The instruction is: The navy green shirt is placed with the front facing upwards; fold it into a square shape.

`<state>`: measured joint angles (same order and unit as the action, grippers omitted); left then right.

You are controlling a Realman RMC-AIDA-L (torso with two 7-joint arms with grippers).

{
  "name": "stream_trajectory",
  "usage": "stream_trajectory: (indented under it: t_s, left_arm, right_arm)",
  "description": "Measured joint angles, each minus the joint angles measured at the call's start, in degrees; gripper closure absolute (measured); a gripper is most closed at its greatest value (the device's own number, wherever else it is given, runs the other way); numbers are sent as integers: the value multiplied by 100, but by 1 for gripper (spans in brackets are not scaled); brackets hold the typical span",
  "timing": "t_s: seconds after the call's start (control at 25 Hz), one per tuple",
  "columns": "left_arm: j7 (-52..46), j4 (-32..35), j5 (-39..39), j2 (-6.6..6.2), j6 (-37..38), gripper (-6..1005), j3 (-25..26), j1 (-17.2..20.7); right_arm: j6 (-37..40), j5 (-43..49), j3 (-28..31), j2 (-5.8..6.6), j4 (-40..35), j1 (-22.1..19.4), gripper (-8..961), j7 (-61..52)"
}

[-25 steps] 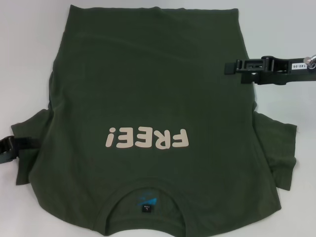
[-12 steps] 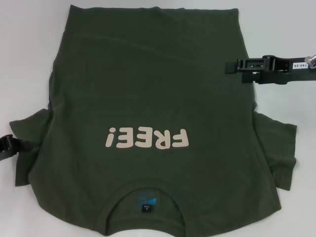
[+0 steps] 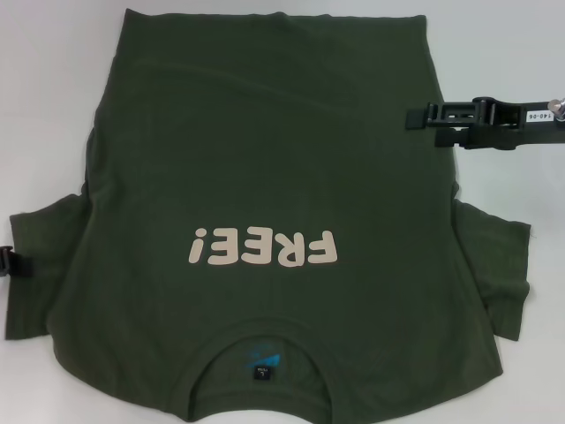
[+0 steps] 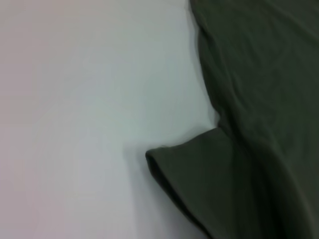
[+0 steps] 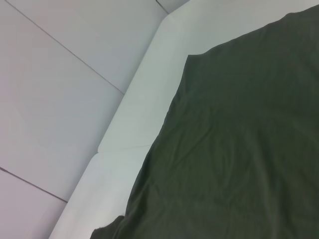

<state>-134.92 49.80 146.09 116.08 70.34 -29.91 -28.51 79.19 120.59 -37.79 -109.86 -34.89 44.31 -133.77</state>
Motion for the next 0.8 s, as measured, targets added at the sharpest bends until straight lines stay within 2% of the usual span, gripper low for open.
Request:
stream_trajectory:
  t_s: [0.24, 0.8]
  left_arm:
    - [-103, 316, 349, 45, -186, 993, -226, -41]
    - [-106, 512, 1397, -189, -229, 992, -272, -593]
  right_arm:
    - [-27, 0, 0, 0, 3, -36, 14, 0]
    - [-49, 0, 43, 9, 9, -72, 14, 0]
